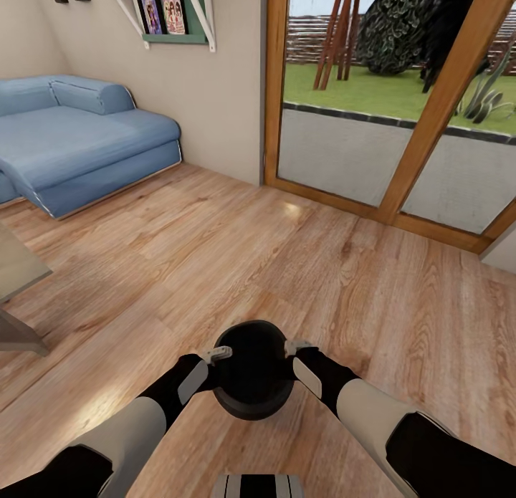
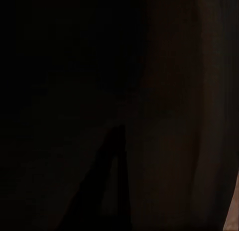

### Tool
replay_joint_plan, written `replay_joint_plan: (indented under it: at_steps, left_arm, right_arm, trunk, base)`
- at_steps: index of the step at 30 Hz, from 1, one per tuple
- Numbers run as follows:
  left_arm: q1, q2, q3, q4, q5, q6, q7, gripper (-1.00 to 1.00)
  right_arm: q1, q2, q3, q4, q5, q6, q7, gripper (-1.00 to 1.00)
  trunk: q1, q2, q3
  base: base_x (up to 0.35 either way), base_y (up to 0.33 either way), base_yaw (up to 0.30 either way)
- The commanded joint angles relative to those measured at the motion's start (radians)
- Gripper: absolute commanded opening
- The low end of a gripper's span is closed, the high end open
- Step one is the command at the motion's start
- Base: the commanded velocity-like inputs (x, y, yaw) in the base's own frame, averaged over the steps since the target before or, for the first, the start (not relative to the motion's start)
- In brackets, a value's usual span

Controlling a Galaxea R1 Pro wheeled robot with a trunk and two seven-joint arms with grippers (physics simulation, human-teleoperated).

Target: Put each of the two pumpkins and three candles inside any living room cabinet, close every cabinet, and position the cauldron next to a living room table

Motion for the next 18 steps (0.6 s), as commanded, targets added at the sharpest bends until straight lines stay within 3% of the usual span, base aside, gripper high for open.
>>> replay_joint_plan:
  at_steps: [1,2,3,18]
  left_arm:
    - [0.000,0.001,-0.007,-0.002,0.011,0.003,0.009,1.00]
    - [0.000,0.001,-0.007,-0.001,0.011,0.003,0.009,1.00]
    - [0.000,0.001,-0.007,-0.002,0.011,0.003,0.009,-1.00]
    - [0.000,0.002,-0.006,-0.001,0.011,0.003,0.010,-1.00]
  right_arm:
    - [0.000,-0.001,0.009,-0.002,-0.012,0.003,-0.009,-1.00]
    - [0.000,-0.001,0.009,-0.002,-0.012,0.003,-0.009,-1.00]
    - [0.000,-0.001,0.009,-0.002,-0.012,0.003,-0.009,-1.00]
    - [0.000,-0.001,0.009,-0.002,-0.013,0.003,-0.009,-1.00]
  trunk:
    - [0.000,0.000,-0.001]
    - [0.000,0.000,-0.001]
    - [0.000,0.000,-0.001]
    - [0.000,0.000,-0.001]
  base:
    - [0.000,0.000,0.000]
    - [0.000,0.000,0.000]
    - [0.000,0.000,0.000]
    - [0.000,0.000,0.000]
